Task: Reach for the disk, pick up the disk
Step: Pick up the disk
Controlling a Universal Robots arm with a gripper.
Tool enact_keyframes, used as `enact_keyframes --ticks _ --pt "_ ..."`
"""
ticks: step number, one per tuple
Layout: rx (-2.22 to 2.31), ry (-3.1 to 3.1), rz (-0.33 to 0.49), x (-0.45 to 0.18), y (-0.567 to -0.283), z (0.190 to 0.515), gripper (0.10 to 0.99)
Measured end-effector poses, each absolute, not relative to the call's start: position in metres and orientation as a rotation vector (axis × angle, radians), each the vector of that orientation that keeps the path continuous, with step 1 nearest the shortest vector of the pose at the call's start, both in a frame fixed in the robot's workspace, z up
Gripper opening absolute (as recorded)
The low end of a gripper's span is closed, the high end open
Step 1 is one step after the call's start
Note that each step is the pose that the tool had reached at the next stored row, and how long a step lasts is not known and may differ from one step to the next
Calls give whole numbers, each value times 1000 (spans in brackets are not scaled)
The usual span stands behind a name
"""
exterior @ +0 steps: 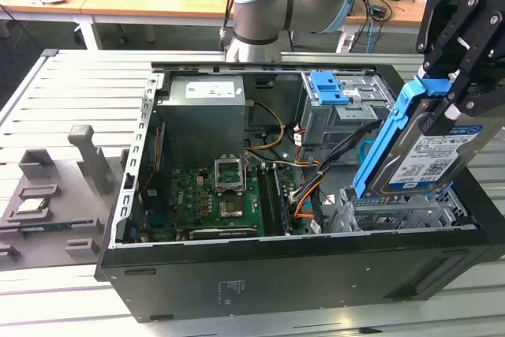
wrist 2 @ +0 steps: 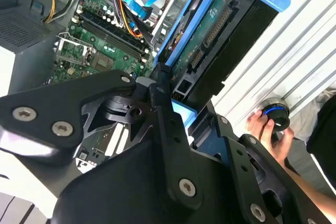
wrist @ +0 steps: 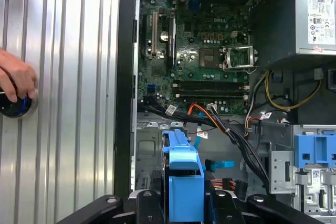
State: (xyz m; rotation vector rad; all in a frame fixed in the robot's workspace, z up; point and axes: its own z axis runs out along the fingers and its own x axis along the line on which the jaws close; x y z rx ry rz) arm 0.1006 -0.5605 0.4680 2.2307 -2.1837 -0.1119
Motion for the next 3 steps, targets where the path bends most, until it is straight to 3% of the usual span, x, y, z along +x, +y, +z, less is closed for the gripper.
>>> enact_keyframes --ticks 3 --pt "2231 -2184 -112 101 -561 468 369"
